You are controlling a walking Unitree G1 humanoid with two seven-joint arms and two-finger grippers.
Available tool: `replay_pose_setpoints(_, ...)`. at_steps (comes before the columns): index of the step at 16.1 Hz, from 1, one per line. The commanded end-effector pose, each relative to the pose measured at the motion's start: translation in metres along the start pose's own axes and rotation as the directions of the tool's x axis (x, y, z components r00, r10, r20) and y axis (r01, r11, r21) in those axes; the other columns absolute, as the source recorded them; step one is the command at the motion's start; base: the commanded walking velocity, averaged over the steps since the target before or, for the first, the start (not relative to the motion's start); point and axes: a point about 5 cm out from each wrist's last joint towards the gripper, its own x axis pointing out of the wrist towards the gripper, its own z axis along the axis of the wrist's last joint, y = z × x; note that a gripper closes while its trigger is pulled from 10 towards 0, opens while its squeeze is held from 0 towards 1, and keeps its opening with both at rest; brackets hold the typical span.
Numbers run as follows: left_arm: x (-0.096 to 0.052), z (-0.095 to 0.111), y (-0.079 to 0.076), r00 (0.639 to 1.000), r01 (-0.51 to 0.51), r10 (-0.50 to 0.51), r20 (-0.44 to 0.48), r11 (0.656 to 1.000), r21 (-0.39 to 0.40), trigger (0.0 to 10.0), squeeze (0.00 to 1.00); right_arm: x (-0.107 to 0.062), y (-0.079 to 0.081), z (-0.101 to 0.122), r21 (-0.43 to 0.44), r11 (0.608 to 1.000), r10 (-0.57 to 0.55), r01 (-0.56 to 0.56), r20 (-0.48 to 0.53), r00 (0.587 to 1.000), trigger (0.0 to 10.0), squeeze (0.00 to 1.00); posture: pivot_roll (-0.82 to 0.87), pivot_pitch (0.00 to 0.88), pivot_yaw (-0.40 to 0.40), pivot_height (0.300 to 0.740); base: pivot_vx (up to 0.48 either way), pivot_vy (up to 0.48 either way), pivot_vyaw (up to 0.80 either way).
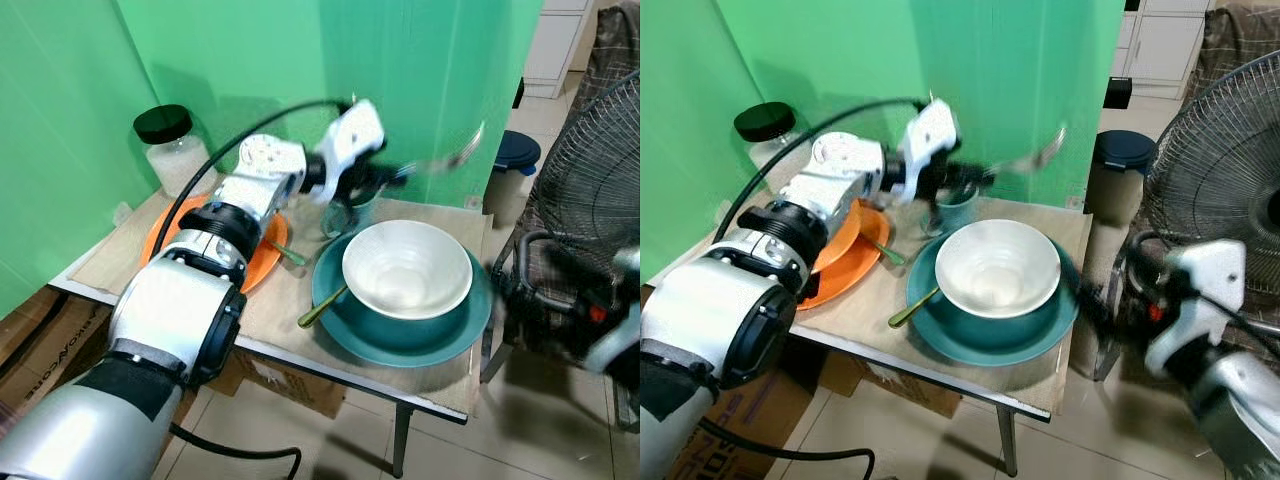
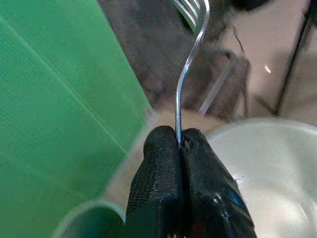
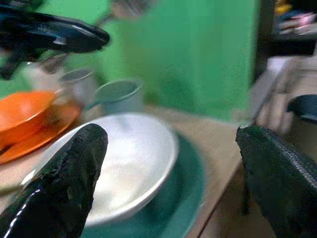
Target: Setting the table
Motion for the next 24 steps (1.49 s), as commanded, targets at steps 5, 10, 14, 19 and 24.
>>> replay_pose_setpoints(5, 0.002, 0.003, -0.010, 0.950, -0.215, 0.231, 0.209, 0.972, -0.094, 0.0, 0.00, 0.017, 0.017, 0.005, 0.065, 0.996, -0.072, 0.063, 0.136, 0.988, 10.0, 0.00, -0.14, 0.000, 0.153, 0.740, 0.000, 0.000, 0.00)
replay_pose_setpoints(10, -0.024, -0.009, -0.022, 0.769, -0.519, 0.584, 0.259, 0.807, -0.281, 0.0, 0.00, 0.026, 0.020, -0.002, 0.052, 0.977, -0.210, 0.205, 0.143, 0.967, 10.0, 0.00, -0.15, 0.000, 0.124, 0.740, 0.000, 0.000, -0.40)
replay_pose_setpoints(14, -0.046, -0.004, -0.041, 0.689, -0.615, 0.671, 0.274, 0.742, -0.267, 10.0, 0.00, 0.030, 0.020, 0.008, 0.034, 0.951, -0.309, 0.309, 0.212, 0.927, 10.0, 0.00, -0.14, 0.000, 0.114, 0.740, 0.000, 0.000, -0.77)
replay_pose_setpoints(19, -0.066, -0.007, -0.043, 0.554, -0.715, 0.802, 0.226, 0.596, -0.365, 10.0, 0.00, 0.030, 0.019, 0.007, 0.037, 0.940, -0.339, 0.339, 0.189, 0.922, 10.0, 0.00, -0.09, 0.000, 0.088, 0.740, 0.000, 0.000, -0.80)
replay_pose_setpoints(24, -0.104, -0.044, -0.063, 0.601, -0.795, 0.797, -0.060, 0.589, -0.144, 10.0, 0.00, 0.035, 0.019, -0.006, 0.135, 0.915, -0.395, 0.379, 0.116, 0.911, 10.0, 0.00, -0.01, 0.000, 0.026, 0.740, 0.000, 0.000, -0.80)
